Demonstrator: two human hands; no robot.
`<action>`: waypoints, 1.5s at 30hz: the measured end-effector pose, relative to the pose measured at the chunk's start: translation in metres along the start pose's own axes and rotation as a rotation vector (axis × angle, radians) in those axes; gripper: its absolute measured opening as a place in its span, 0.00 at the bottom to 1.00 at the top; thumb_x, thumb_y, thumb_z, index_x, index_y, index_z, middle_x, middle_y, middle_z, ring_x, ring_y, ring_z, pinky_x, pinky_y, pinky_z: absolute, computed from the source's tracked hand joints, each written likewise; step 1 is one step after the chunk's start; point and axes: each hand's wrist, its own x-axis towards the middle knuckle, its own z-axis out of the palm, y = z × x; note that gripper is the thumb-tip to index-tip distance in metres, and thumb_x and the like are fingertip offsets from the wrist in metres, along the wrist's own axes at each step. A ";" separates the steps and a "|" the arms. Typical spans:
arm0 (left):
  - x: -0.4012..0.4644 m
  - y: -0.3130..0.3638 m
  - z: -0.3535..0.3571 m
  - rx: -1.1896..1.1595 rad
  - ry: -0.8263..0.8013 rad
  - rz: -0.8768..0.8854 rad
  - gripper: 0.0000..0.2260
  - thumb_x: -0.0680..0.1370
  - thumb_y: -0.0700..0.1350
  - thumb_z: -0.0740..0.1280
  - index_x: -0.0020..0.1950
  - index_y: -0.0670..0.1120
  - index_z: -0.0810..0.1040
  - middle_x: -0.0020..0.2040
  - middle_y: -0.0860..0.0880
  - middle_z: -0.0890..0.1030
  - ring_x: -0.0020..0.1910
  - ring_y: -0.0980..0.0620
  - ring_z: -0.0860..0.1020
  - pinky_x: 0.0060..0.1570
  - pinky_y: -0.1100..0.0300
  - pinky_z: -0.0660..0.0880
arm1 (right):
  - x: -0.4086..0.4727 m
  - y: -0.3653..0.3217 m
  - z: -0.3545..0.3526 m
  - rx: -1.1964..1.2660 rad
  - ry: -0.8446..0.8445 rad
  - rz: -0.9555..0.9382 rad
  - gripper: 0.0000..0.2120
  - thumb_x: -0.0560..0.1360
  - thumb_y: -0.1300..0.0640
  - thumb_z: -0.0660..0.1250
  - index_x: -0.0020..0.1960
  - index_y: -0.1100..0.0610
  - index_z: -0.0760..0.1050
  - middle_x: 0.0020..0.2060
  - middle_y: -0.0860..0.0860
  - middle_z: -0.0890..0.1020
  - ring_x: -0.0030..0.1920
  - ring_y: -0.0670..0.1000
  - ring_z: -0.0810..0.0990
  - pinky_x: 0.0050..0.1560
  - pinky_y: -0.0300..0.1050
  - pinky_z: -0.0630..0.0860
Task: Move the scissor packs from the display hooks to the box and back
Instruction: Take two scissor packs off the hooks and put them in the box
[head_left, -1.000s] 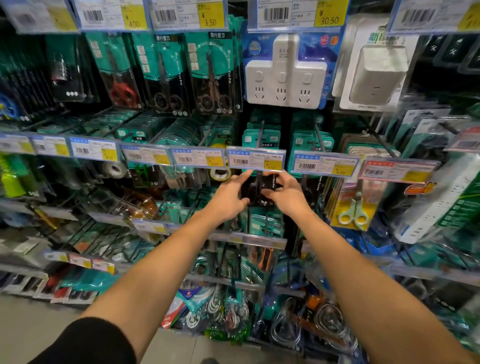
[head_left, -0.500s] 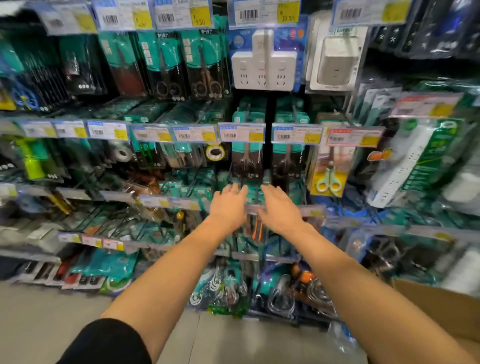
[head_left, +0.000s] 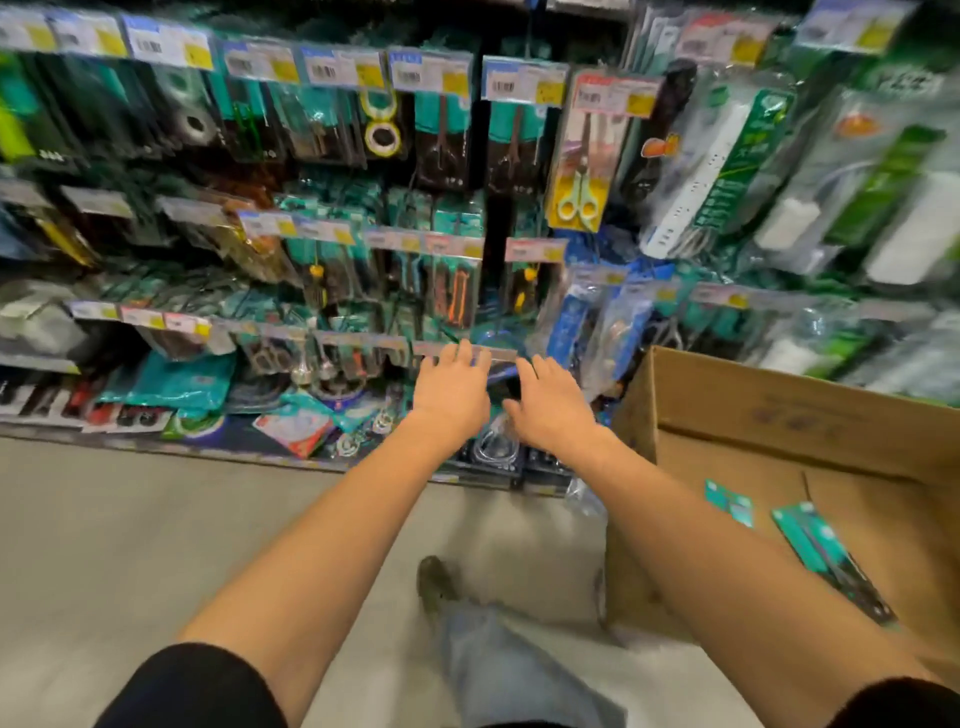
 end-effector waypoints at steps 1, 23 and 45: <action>-0.006 0.011 0.000 -0.003 0.010 0.025 0.26 0.78 0.49 0.62 0.74 0.45 0.61 0.74 0.42 0.64 0.73 0.42 0.62 0.66 0.45 0.65 | -0.014 0.008 -0.001 0.006 0.006 0.012 0.31 0.76 0.47 0.64 0.72 0.61 0.62 0.67 0.61 0.70 0.68 0.63 0.67 0.67 0.57 0.67; -0.006 0.306 0.037 -0.050 -0.116 0.487 0.24 0.80 0.51 0.60 0.75 0.45 0.63 0.75 0.41 0.64 0.74 0.42 0.63 0.69 0.46 0.65 | -0.218 0.288 0.003 0.108 -0.068 0.540 0.25 0.76 0.51 0.64 0.68 0.62 0.66 0.65 0.59 0.72 0.67 0.60 0.68 0.68 0.52 0.65; 0.049 0.432 0.149 0.026 -0.572 0.041 0.20 0.81 0.49 0.60 0.72 0.46 0.65 0.65 0.41 0.74 0.63 0.41 0.74 0.59 0.52 0.72 | -0.223 0.488 0.101 0.116 -0.595 0.357 0.26 0.74 0.50 0.65 0.69 0.54 0.64 0.64 0.58 0.72 0.64 0.59 0.69 0.63 0.50 0.68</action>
